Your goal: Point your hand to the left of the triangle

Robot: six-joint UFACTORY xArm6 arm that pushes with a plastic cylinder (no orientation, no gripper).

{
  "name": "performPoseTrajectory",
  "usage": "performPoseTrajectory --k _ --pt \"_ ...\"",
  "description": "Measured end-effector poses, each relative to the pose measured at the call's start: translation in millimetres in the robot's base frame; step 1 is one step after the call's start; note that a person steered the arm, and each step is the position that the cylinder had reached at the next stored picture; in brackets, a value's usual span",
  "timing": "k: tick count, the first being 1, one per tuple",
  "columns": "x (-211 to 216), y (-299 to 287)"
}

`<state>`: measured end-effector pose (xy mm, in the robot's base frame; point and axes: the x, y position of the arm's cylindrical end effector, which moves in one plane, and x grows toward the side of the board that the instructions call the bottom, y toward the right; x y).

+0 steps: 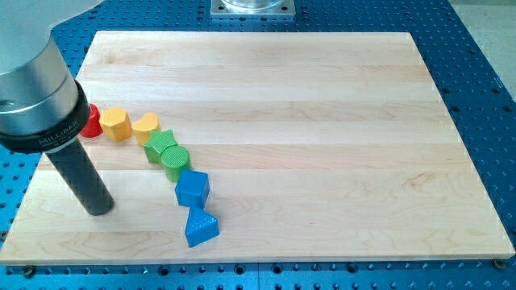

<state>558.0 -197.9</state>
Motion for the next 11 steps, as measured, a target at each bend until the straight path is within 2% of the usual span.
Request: performPoseTrajectory --k 4,7,8,9,11 --pt "0 -6" --pt "8 34" --pt "16 38" --pt "56 47" --pt "60 69"
